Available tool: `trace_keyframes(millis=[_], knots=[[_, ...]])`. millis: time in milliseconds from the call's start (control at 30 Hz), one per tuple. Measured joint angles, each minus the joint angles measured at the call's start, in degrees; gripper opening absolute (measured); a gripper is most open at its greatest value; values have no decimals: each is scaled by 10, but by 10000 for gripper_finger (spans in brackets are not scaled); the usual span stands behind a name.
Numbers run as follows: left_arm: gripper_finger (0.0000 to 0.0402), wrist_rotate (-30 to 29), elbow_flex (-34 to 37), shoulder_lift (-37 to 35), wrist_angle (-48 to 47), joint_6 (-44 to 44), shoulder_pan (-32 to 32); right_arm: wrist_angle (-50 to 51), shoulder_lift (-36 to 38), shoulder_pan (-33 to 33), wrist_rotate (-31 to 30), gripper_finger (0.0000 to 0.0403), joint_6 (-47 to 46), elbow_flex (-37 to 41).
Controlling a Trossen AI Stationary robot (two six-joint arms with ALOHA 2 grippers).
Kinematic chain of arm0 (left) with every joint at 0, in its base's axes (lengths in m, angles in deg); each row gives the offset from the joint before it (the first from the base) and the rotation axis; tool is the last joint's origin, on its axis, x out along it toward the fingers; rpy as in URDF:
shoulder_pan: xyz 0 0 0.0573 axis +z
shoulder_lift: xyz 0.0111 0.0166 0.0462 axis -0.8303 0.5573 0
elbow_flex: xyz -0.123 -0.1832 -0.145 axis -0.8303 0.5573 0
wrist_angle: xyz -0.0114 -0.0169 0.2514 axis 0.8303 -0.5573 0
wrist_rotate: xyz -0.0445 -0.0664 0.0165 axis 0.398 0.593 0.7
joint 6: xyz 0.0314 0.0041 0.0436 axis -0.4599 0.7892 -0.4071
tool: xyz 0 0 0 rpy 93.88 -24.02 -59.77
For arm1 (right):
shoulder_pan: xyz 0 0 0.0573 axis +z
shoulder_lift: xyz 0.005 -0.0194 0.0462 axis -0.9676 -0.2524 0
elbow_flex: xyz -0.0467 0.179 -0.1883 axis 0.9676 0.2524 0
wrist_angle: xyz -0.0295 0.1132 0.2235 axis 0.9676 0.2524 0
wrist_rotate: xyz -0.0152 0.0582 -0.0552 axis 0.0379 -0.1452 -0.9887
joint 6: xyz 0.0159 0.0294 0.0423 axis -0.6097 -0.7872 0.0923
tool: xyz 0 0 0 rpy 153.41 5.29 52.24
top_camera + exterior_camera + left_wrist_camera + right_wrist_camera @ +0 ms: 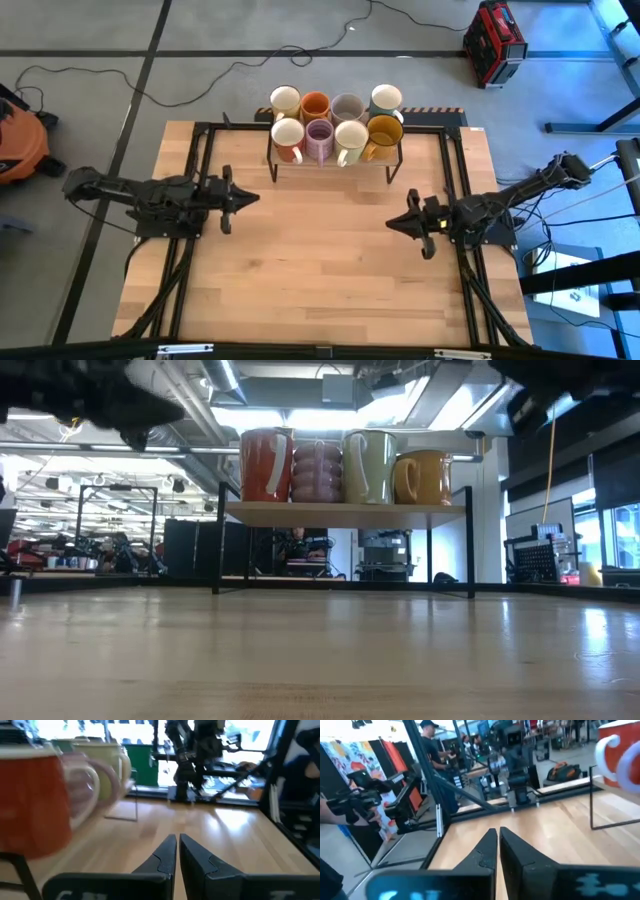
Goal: Place coffee mugs
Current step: Return to Home Position
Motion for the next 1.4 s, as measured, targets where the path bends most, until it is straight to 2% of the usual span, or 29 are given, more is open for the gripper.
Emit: trace_keyframes(millis=[100,233,400,567,733,833,1067,1267,1400], knots=[[16,48,20,-16,-4,-3,29,-1,38,-4,-9,10,3,31],[16,74,33,-45,-2,-11,62,31,107,-22,-10,10,11,59],[16,104,41,-73,0,-18,97,89,194,-62,31,10,18,76],[16,134,58,-90,-1,-15,128,176,275,-116,36,10,34,76],[16,162,74,-103,-1,1,150,246,369,-161,96,10,49,76],[16,179,75,-111,0,1,156,260,411,-176,109,10,60,76],[16,201,80,-138,7,-2,161,255,410,-184,111,10,59,99],[16,205,141,-176,68,12,161,209,409,-184,111,10,37,152],[16,208,143,-202,25,19,161,200,410,-183,112,10,33,160]])
